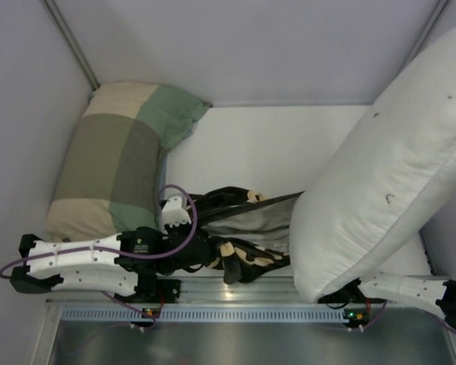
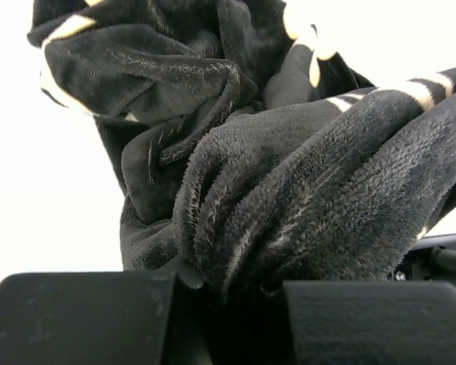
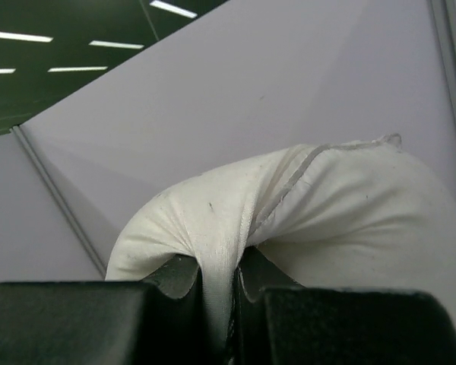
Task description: Remove the pillowcase from the pillow
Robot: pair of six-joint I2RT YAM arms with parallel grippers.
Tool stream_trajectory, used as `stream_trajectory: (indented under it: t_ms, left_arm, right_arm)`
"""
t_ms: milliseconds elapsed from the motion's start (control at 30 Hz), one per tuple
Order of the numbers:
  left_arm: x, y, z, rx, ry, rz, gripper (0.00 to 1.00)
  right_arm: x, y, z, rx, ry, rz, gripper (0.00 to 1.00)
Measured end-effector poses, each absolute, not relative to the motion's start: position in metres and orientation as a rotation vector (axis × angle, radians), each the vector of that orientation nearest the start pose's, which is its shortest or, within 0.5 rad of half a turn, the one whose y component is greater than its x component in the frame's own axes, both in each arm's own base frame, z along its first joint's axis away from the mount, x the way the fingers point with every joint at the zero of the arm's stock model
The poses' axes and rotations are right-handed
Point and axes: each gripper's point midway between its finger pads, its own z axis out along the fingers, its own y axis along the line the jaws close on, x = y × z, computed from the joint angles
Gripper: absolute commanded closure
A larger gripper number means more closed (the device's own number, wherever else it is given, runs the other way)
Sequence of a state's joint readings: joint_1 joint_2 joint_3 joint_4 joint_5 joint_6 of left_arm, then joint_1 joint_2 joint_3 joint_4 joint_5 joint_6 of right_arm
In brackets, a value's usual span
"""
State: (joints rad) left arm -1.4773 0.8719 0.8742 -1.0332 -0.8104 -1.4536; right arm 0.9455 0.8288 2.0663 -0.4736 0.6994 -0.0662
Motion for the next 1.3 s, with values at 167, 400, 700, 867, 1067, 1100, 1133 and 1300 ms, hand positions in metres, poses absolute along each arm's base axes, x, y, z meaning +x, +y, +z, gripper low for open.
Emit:
stream_trajectory:
  t_ms: [167, 400, 700, 867, 1067, 1100, 1133, 1300]
  left_arm:
    - [0.118, -0.182, 0.176, -0.248, 2.241, -0.482, 1.0]
    - [0.111, -0.166, 0.149, -0.251, 2.297, -0.4, 1.0]
    - [0.103, -0.172, 0.114, -0.182, 2.391, -0.205, 1.0]
    - [0.102, -0.177, 0.09, -0.094, 2.446, -0.11, 1.0]
    - [0.079, -0.223, 0.024, 0.174, 2.604, -0.066, 1.0]
    - [0.076, -0.227, 0.015, 0.221, 2.612, -0.048, 1.0]
    - [0.075, -0.228, 0.014, 0.244, 2.61, -0.029, 1.0]
    - [0.074, -0.239, 0.008, 0.252, 2.61, -0.082, 1.0]
  right_arm:
    - [0.163, 0.021, 0.705, 0.141, 0.949, 0.372, 1.0]
    - [0.248, 0.117, 0.722, 0.06, 0.881, 0.072, 1.0]
    - [0.384, 0.119, 0.698, 0.144, 0.895, -0.106, 1.0]
    - [0.387, 0.072, 0.705, 0.292, 0.853, -0.01, 1.0]
    - [0.351, 0.054, 0.732, 0.378, 0.757, 0.144, 1.0]
    - [0.346, 0.052, 0.735, 0.387, 0.745, 0.159, 1.0]
    - [0.341, 0.049, 0.739, 0.398, 0.731, 0.176, 1.0]
    - [0.323, 0.043, 0.754, 0.436, 0.67, 0.268, 1.0]
